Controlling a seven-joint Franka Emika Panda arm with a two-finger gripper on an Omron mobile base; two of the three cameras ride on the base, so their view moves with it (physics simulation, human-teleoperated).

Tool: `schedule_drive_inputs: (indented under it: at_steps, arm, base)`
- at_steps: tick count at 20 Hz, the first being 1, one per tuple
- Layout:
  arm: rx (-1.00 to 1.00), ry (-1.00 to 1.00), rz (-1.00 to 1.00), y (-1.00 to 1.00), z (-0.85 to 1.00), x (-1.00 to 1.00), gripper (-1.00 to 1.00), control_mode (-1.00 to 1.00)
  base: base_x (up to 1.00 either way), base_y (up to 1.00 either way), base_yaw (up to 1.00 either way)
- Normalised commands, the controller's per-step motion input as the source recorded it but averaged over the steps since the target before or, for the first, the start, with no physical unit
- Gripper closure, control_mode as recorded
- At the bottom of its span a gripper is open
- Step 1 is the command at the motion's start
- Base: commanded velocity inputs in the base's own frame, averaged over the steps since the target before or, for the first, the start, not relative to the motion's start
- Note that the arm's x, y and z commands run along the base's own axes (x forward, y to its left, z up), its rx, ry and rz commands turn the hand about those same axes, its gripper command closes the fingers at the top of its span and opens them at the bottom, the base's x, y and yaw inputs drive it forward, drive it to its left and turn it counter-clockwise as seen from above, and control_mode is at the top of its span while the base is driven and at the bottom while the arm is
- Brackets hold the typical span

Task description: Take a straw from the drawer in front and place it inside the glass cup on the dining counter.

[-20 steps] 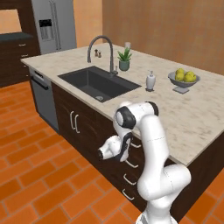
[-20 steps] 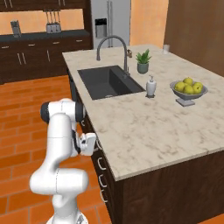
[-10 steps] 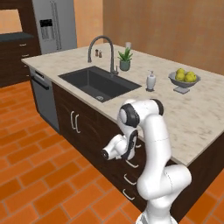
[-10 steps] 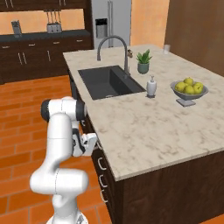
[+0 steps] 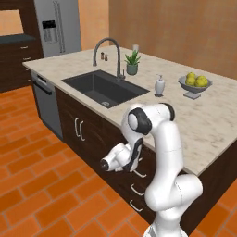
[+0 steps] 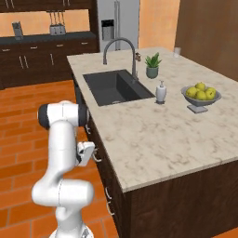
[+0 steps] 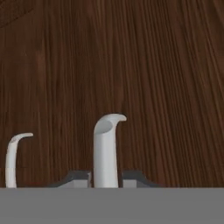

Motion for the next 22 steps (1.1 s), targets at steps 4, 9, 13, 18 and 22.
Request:
schedule_drive_inputs:
  at_steps: [4, 9, 13, 18, 22]
  arm:
    - [0.0, 0.0, 0.0, 0.97, 0.0, -0.66, 1.0, -1.0]
    - [0.0, 0.02, 0.0, 1.0, 0.0, -0.58, 1.0, -1.0]
    - [0.0, 0.04, 0.0, 1.0, 0.01, -0.52, 1.0, -1.0]
    - [0.05, 0.12, 0.0, 0.89, 0.09, -0.3, -1.0, -1.0]
    - [0.36, 0.3, 0.0, 0.18, 0.42, -0.25, -1.0, -1.0]
  base:
    - [0.0, 0.0, 0.0]
    - [0.0, 0.0, 0.0]
    - [0.0, 0.0, 0.0]
    - [0.0, 0.0, 0.0]
    - [0.0, 0.0, 0.0]
